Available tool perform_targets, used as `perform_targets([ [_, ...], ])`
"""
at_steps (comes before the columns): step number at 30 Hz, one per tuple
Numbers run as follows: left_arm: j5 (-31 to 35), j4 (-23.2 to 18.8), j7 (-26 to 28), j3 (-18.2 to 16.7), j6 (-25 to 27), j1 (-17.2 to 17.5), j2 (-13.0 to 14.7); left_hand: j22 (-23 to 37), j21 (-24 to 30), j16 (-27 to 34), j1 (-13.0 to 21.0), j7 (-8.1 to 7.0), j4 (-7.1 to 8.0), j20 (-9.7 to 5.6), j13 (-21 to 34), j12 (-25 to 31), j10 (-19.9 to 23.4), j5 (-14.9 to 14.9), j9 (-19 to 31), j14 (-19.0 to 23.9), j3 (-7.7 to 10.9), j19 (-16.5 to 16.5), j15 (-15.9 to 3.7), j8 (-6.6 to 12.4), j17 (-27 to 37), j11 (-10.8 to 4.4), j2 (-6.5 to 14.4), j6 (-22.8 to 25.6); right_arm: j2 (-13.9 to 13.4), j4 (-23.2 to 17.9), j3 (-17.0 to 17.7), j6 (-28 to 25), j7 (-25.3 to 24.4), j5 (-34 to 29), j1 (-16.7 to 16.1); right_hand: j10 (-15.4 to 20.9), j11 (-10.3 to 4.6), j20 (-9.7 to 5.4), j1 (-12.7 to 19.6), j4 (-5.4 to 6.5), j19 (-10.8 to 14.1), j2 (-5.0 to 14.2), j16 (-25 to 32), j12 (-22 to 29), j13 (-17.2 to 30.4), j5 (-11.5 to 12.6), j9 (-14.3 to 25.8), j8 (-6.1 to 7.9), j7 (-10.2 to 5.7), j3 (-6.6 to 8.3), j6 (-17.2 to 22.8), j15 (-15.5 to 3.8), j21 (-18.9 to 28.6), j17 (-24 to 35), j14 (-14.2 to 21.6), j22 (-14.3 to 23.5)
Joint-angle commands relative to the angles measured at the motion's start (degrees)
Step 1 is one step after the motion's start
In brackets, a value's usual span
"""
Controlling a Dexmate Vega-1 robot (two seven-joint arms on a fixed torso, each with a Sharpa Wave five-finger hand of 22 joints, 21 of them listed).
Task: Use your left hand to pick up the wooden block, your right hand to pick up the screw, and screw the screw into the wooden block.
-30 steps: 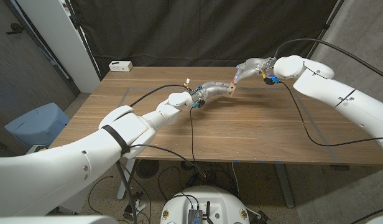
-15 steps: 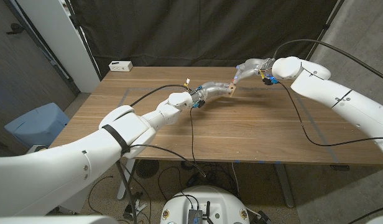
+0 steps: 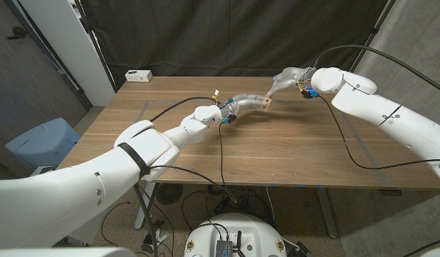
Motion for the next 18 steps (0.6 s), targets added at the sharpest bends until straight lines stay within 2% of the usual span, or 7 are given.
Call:
perform_targets([
  [1, -0.1, -0.1, -0.7, 0.0, -1.0, 0.2, -0.1, 0.3, 0.1, 0.2, -0.2, 0.06, 0.36, 0.03, 0.1, 0.2, 0.1, 0.0, 0.3, -0.1, 0.11, -0.2, -1.89, 0.45, 0.1, -0.12, 0.1, 0.7, 0.3, -0.9, -0.5, -1.7, -1.6, -2.0, -0.5, 1.4, 0.09, 0.06, -1.2, 0.71, 1.0, 0.04, 0.3, 0.4, 0.1, -0.1, 0.0, 0.82, -0.14, -0.09, 1.6, -0.09, 0.5, 0.1, 0.9, 0.1],
  [5, -0.1, -0.1, -1.0, -0.1, -1.3, 0.3, -0.1, 0.3, 0.1, 0.2, -0.1, 0.07, 0.34, -0.01, 0.1, 0.2, 0.1, 0.0, 0.3, -0.2, 0.12, -0.2, -2.00, 0.44, 0.1, -0.16, 0.2, 0.7, 0.5, -1.0, -1.6, -2.7, -1.2, -3.5, 0.1, 2.7, -0.51, -0.15, -2.7, 1.24, 1.6, 0.06, 0.5, 0.5, 0.0, -0.1, -0.3, 1.49, 0.30, -0.63, 3.3, -0.61, 0.5, 0.1, 1.8, 0.1],
  [13, -0.1, -0.1, -1.3, -0.3, -1.7, 0.5, -0.1, 0.3, 0.2, 0.2, 0.0, 0.06, 0.32, -0.05, 0.1, 0.2, 0.0, 0.0, 0.3, -0.2, 0.15, -0.1, -2.00, 0.46, 0.1, -0.16, 0.2, 0.7, 1.2, -0.7, -3.5, -4.5, -0.6, -6.6, 1.2, 5.2, 0.09, -0.23, -5.4, 2.12, 2.5, 0.13, 0.8, 0.7, 0.0, -0.2, -1.1, 2.58, 1.28, -1.54, 6.7, -0.75, 0.4, 0.1, 3.4, 0.1],
  [18, 0.0, -0.1, -1.2, -0.3, -1.6, 0.5, -0.1, 0.3, 0.1, 0.2, 0.0, 0.06, 0.32, -0.06, 0.1, 0.3, 0.0, 0.0, 0.3, -0.1, 0.15, -0.1, -1.94, 0.45, 0.1, -0.12, 0.2, 0.6, 1.5, -0.9, -4.4, -5.8, 0.0, -8.3, 1.8, 7.3, 0.00, -0.27, -8.5, 3.05, 3.5, -0.16, 1.1, 0.7, -0.1, -0.3, -2.3, 3.48, 1.52, -2.69, 10.7, -1.19, 0.4, 0.0, 5.1, 0.1],
])
